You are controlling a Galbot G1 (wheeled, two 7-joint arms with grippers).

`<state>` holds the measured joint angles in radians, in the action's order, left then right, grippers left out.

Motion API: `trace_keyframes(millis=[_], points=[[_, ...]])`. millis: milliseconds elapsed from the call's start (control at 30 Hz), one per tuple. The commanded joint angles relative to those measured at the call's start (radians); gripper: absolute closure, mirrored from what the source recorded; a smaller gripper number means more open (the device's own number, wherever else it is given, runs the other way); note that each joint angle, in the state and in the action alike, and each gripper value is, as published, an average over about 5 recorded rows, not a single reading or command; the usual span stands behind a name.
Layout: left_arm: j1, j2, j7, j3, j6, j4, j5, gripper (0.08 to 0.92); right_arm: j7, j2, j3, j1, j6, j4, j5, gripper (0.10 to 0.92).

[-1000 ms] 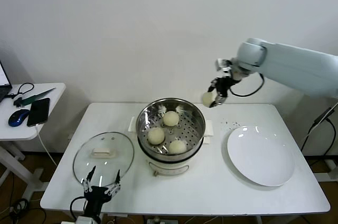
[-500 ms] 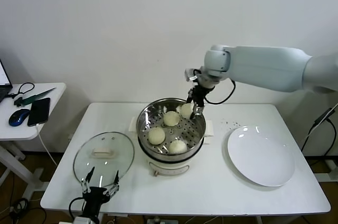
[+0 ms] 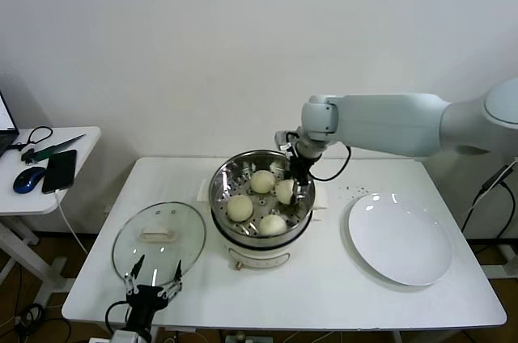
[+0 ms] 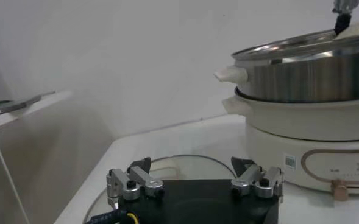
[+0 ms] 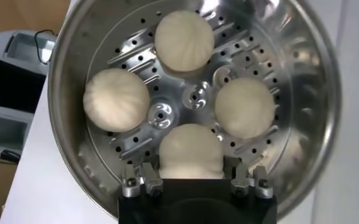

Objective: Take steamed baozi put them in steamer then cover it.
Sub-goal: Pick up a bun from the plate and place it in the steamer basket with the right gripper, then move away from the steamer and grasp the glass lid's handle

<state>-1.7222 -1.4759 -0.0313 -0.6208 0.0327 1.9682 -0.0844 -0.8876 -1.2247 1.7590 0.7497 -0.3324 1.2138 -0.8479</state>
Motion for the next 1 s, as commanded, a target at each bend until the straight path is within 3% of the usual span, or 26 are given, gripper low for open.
trace_keyframes(millis=[33,200,400,733,1000], points=[[0.002,-0.001,-0.001,0.001,-0.001,-0.004,0.002,0.177,0.027,-0.011,0.004,-0.036,-0.01,0.005,0.012,0.353],[0.007,-0.001,-0.001,0.002,-0.002,-0.005,0.001,0.177,0.039,-0.008,-0.011,-0.036,-0.018,0.004,0.027,0.318],[0.011,0.001,0.0,0.001,-0.001,-0.006,-0.001,0.177,0.038,0.025,-0.036,-0.017,-0.013,0.019,0.029,0.21],[0.011,0.006,0.001,-0.004,0.001,-0.008,0.0,0.177,0.021,0.183,-0.114,0.048,0.072,0.072,0.042,0.202],[0.022,0.004,0.002,-0.019,0.004,-0.006,-0.026,0.177,0.212,0.399,-0.309,-0.04,0.28,0.112,-0.022,0.203]])
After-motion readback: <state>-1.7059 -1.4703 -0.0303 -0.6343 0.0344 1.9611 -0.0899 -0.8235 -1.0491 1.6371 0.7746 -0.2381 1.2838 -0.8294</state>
